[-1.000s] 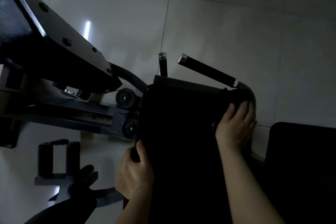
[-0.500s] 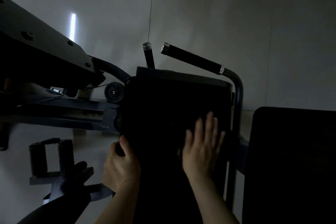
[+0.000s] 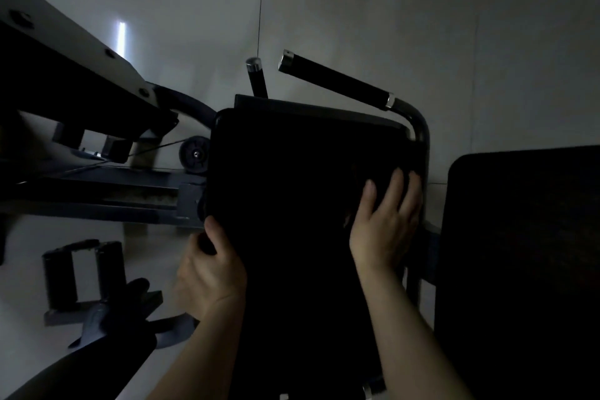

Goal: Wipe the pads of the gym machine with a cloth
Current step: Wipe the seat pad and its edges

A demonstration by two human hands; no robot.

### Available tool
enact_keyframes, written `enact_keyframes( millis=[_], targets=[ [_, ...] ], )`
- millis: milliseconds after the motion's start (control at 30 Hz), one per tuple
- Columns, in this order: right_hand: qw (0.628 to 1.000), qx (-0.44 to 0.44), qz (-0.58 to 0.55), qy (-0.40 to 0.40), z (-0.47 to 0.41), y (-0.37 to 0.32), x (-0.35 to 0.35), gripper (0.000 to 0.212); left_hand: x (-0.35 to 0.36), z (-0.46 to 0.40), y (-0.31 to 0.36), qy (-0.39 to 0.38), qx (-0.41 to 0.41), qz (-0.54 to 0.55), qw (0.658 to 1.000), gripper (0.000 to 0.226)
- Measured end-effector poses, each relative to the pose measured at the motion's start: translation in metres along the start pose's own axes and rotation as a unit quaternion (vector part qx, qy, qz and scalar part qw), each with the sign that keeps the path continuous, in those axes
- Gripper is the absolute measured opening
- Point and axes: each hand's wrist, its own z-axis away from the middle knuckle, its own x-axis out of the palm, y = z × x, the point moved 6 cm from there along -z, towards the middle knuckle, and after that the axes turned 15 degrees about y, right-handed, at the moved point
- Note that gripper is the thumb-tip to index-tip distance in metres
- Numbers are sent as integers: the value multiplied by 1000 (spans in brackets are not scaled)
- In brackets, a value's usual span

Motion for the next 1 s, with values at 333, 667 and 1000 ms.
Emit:
enact_keyframes(
  millis=[333, 667, 1000],
  targets=[
    [991, -23, 29, -130, 115, 51, -48, 88, -3, -4, -6, -15, 51, 4, 999, 72],
    [978, -203, -20, -31, 125, -77, -12, 70, -1, -1, -43, -143, 13, 229, 963, 60],
    [971, -224, -52, -71, 135, 50, -46, 57, -10, 59, -155, -329, -51, 292, 897, 44]
  ],
)
